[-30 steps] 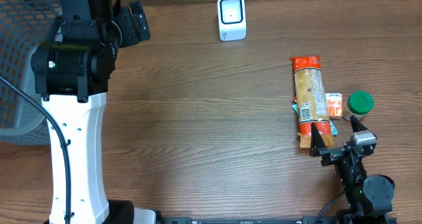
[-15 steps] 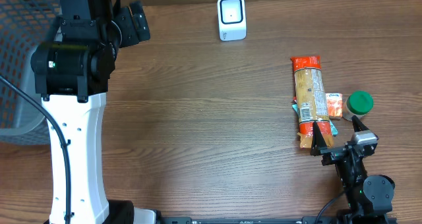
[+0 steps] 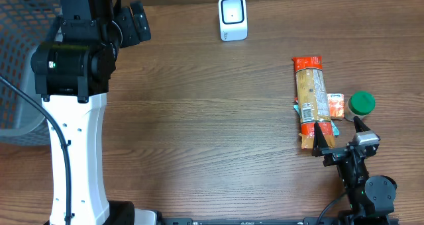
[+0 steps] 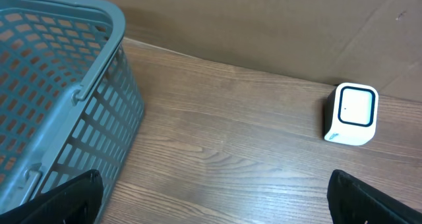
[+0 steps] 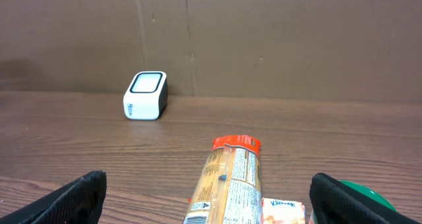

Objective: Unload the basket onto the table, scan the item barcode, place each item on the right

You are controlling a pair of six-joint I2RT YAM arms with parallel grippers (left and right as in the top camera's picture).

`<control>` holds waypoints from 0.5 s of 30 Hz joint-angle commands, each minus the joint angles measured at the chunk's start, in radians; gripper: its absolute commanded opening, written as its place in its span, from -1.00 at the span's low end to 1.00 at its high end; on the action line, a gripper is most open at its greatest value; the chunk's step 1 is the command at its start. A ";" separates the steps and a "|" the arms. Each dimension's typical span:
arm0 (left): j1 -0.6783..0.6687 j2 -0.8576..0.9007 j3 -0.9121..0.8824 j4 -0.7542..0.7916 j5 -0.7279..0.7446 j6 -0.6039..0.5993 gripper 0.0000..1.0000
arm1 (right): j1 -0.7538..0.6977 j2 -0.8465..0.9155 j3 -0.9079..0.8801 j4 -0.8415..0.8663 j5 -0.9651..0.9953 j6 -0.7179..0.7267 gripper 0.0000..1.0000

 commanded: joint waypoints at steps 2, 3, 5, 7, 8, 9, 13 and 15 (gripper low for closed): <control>0.004 -0.003 0.010 0.000 -0.010 0.018 1.00 | -0.003 -0.010 -0.010 0.002 0.013 -0.003 1.00; 0.004 -0.003 0.010 0.001 -0.010 0.018 0.99 | -0.003 -0.010 -0.010 0.002 0.013 -0.003 1.00; 0.004 -0.003 0.010 0.000 -0.010 0.018 1.00 | -0.003 -0.010 -0.010 0.002 0.013 -0.003 1.00; 0.004 -0.003 0.010 0.000 -0.010 0.018 1.00 | -0.003 -0.010 -0.010 0.002 0.013 -0.003 1.00; 0.004 -0.003 0.010 0.000 -0.010 0.018 1.00 | -0.003 -0.010 -0.010 0.002 0.013 -0.003 1.00; 0.004 -0.003 0.010 0.000 -0.010 0.018 1.00 | -0.003 -0.010 -0.010 0.002 0.013 -0.003 1.00; 0.003 -0.039 0.010 0.000 -0.010 0.018 1.00 | -0.003 -0.010 -0.010 0.002 0.013 -0.003 1.00; 0.004 -0.095 0.010 0.000 -0.010 0.018 1.00 | -0.003 -0.010 -0.010 0.002 0.013 -0.003 1.00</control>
